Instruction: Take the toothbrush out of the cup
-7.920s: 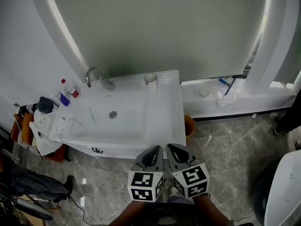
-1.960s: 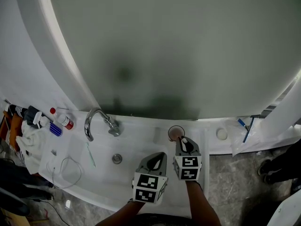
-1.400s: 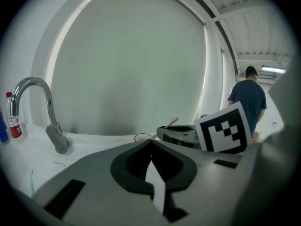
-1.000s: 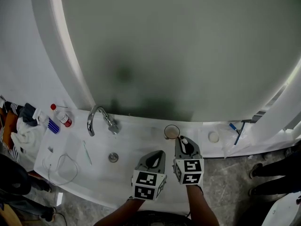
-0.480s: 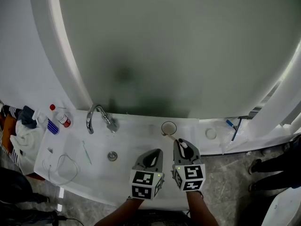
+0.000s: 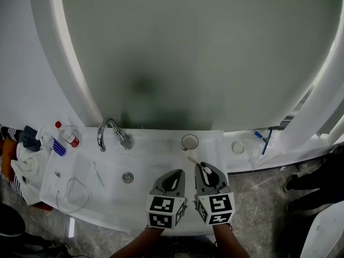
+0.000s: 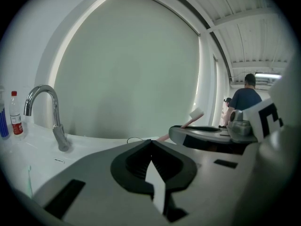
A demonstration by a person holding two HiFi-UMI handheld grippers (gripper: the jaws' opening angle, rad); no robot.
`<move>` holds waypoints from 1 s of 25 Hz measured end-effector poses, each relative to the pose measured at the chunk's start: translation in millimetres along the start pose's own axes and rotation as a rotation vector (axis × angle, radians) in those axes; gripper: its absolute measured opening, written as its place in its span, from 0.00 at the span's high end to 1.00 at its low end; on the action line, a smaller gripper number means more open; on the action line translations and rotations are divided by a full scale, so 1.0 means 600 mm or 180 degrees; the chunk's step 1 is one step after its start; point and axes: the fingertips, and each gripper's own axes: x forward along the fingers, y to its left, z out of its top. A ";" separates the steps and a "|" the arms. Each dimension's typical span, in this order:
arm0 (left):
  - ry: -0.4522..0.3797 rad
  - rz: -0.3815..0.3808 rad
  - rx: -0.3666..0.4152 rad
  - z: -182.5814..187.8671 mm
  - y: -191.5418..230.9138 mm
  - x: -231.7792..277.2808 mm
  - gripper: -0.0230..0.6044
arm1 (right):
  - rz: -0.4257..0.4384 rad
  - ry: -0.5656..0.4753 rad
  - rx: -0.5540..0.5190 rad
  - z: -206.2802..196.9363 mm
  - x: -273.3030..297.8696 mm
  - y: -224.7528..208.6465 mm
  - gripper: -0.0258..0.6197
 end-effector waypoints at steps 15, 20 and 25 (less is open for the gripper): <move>-0.0066 -0.0184 0.0082 -0.006 -0.015 -0.064 0.95 | -0.0111 -0.0009 0.0042 0.001 -0.066 0.054 0.88; -0.0061 -0.0213 0.0099 -0.016 -0.013 -0.075 0.95 | -0.0178 0.0021 0.0047 -0.006 -0.079 0.062 0.88; -0.0053 -0.0243 0.0125 -0.019 -0.012 -0.082 0.95 | -0.0219 0.0018 0.0066 -0.006 -0.084 0.067 0.88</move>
